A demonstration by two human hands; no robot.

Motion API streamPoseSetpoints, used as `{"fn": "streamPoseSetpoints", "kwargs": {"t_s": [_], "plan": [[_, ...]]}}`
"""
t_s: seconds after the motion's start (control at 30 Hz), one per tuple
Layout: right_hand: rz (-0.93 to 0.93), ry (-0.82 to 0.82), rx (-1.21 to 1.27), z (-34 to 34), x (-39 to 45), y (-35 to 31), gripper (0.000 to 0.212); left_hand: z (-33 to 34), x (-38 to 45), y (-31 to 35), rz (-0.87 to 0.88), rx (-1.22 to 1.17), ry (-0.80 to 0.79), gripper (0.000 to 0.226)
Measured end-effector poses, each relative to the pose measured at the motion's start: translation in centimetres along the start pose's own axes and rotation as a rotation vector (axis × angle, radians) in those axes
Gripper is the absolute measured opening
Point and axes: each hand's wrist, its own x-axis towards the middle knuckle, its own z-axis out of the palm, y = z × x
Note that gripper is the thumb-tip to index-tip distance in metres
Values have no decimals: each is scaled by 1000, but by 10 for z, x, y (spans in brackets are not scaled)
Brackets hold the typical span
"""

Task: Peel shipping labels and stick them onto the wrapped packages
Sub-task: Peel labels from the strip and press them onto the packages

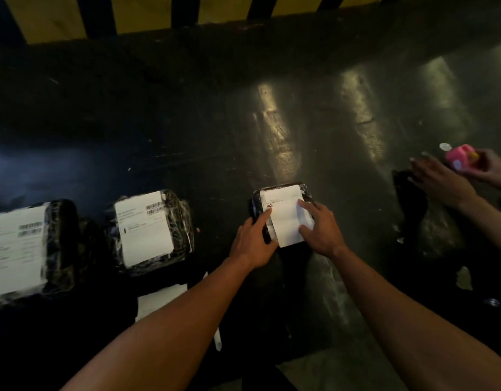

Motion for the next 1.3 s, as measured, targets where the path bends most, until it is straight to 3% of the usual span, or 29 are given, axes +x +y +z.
{"fn": "streamPoseSetpoints", "kwargs": {"t_s": [0.3,0.4,0.57,0.77,0.9,1.03,1.3], "plan": [[-347,297,-25,44,-76,-46,58,-24,-96,-86,168,-78,261,60],[-413,237,49,77,-108,-66,60,-28,-139,-135,119,-161,339,52],[-493,-6,84,147,-159,-86,52,-22,-203,-216,-69,-172,475,49],[-397,-245,43,212,-193,-104,48,-3,-236,-270,-250,-201,467,58],[-289,-214,112,230,-194,-120,40,5,-232,-272,-207,-276,364,67],[-164,-141,182,232,-183,-127,30,2,-224,-274,-188,-254,367,69],[-60,-164,289,224,-165,-127,39,-2,-226,-276,-177,-203,294,77]]}}
